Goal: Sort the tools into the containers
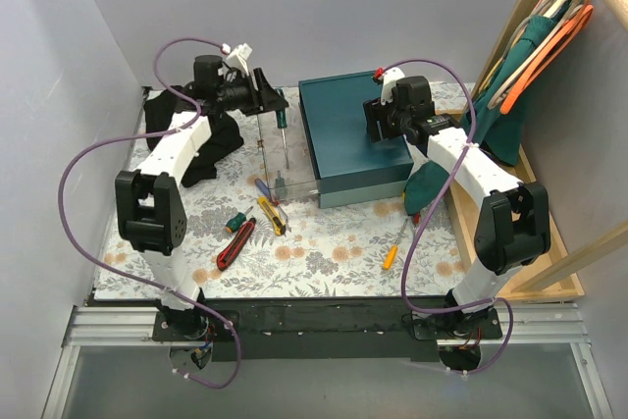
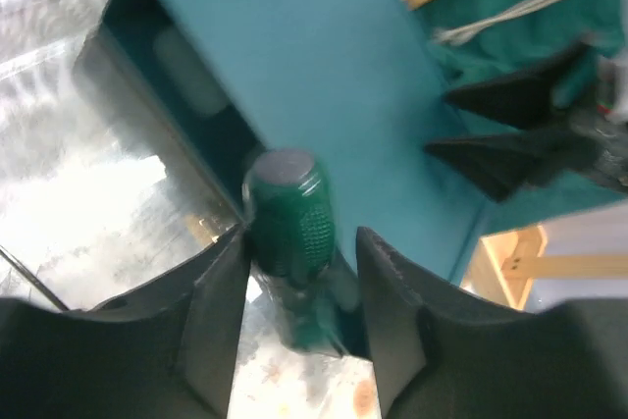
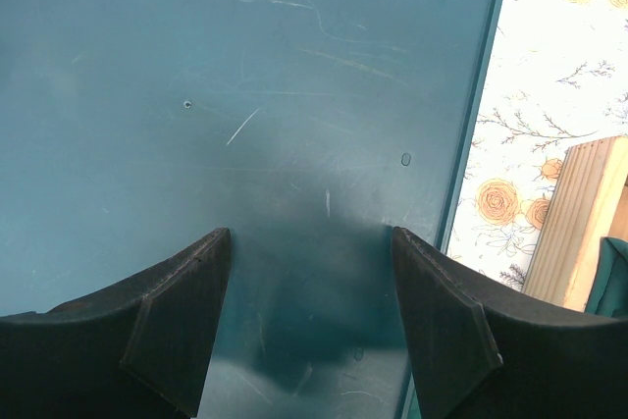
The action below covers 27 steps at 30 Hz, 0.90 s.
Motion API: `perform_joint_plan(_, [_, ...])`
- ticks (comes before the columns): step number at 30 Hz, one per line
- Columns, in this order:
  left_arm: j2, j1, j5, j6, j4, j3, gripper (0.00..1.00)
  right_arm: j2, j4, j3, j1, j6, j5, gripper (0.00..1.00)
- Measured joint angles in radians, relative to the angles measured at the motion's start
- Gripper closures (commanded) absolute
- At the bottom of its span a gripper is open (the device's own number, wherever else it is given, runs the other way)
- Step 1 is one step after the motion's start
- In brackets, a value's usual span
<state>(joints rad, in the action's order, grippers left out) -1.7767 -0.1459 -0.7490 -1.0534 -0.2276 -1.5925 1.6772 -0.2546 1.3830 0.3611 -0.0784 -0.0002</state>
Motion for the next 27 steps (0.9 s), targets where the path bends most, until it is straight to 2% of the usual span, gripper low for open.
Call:
perform_joint_plan(1, [-0.039,-0.010,0.027,-0.017,-0.012,0.000,0.43,0.000,0.000,0.000,0.000,0.000,0.000,0.26])
perform_joint_plan(3, [-0.085,-0.020,0.070,-0.048,-0.039,-0.001,0.36,0.000,0.000,0.000,0.000,0.000,0.001,0.27])
perform_joint_plan(6, [-0.060,0.000,0.102,-0.055,-0.045,-0.030,0.35,-0.007,0.017,-0.017,0.000,0.000,0.001,0.26])
perform_joint_plan(9, [0.075,0.056,0.161,0.058,-0.086,0.021,0.36,-0.018,0.038,-0.035,-0.001,-0.004,0.001,0.25])
perform_joint_plan(10, [0.316,0.125,0.214,0.216,-0.142,0.208,0.38,-0.019,0.038,-0.038,-0.001,-0.004,0.002,0.25])
perform_joint_plan(11, [0.422,0.136,0.235,0.363,-0.076,0.337,0.39,-0.019,0.039,-0.038,-0.001,-0.004,0.002,0.25])
perform_joint_plan(12, [0.539,0.139,0.239,0.502,-0.140,0.493,0.42,-0.019,0.039,-0.039,-0.001,-0.005,0.004,0.26])
perform_joint_plan(13, [0.568,0.140,0.239,0.529,-0.166,0.535,0.42,-0.019,0.039,-0.039,-0.001,-0.004,0.004,0.25])
perform_joint_plan(14, [0.595,0.148,0.233,0.622,-0.231,0.582,0.43,-0.019,0.039,-0.039,-0.001,-0.004,0.004,0.26])
perform_joint_plan(17, [0.544,0.161,0.208,0.857,-0.422,0.632,0.44,-0.019,0.039,-0.039,-0.001,-0.004,0.004,0.26])
perform_joint_plan(19, [0.489,0.165,0.210,0.948,-0.480,0.666,0.43,-0.019,0.039,-0.039,-0.001,-0.004,0.004,0.25])
perform_joint_plan(27, [0.450,0.155,0.212,1.102,-0.561,0.749,0.43,-0.019,0.039,-0.039,-0.001,-0.005,0.004,0.26])
